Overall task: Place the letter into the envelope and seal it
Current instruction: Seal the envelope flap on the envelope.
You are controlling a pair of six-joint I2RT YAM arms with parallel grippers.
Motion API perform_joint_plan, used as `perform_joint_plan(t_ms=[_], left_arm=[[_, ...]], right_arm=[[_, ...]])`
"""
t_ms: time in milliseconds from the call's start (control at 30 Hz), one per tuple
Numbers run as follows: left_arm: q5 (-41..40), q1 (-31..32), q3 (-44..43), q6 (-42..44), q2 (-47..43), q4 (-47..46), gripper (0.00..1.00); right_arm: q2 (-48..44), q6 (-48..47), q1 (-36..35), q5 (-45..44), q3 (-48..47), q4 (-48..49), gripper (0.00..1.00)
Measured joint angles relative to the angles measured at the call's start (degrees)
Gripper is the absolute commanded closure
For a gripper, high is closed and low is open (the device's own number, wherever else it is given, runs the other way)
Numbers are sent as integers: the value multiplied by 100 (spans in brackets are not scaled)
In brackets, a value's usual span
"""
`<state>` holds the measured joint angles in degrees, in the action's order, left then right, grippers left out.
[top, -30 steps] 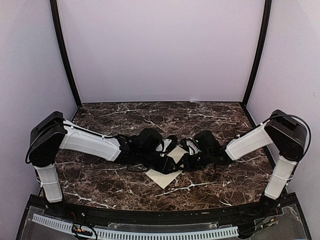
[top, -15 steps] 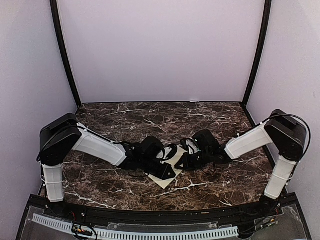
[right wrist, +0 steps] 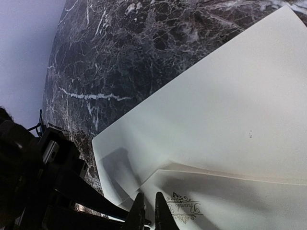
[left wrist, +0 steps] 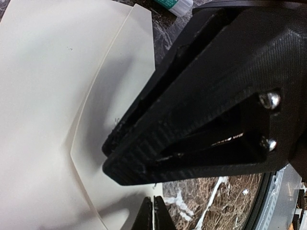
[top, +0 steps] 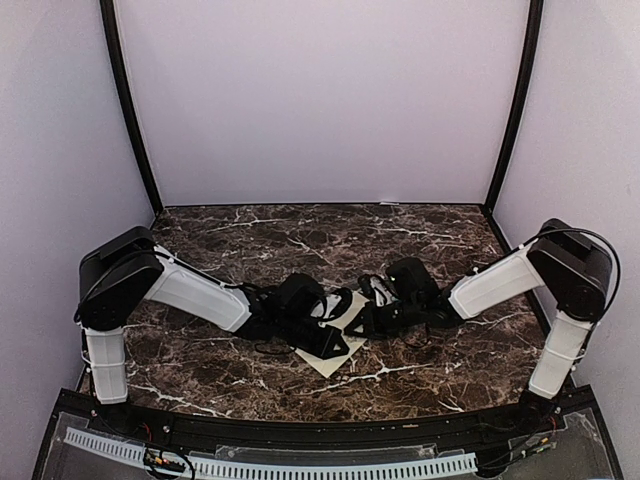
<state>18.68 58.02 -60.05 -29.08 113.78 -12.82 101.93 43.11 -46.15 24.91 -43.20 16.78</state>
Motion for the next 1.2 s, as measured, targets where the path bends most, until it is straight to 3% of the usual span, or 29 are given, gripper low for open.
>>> perform_joint_plan(t_ms=[267,500,733,1200], left_arm=[[24,-2,2,7,0,2,98],[20,-2,101,46,-146,87,89],[343,-7,754,2,-592,44,89],[404,-28,730,39,-581,120,93]], right_arm=[[424,173,0,125,-94,297,100],[544,249,13,72,-205,339,100],[544,264,33,63,-205,339,100],[542,48,-72,459,-199,271,99]])
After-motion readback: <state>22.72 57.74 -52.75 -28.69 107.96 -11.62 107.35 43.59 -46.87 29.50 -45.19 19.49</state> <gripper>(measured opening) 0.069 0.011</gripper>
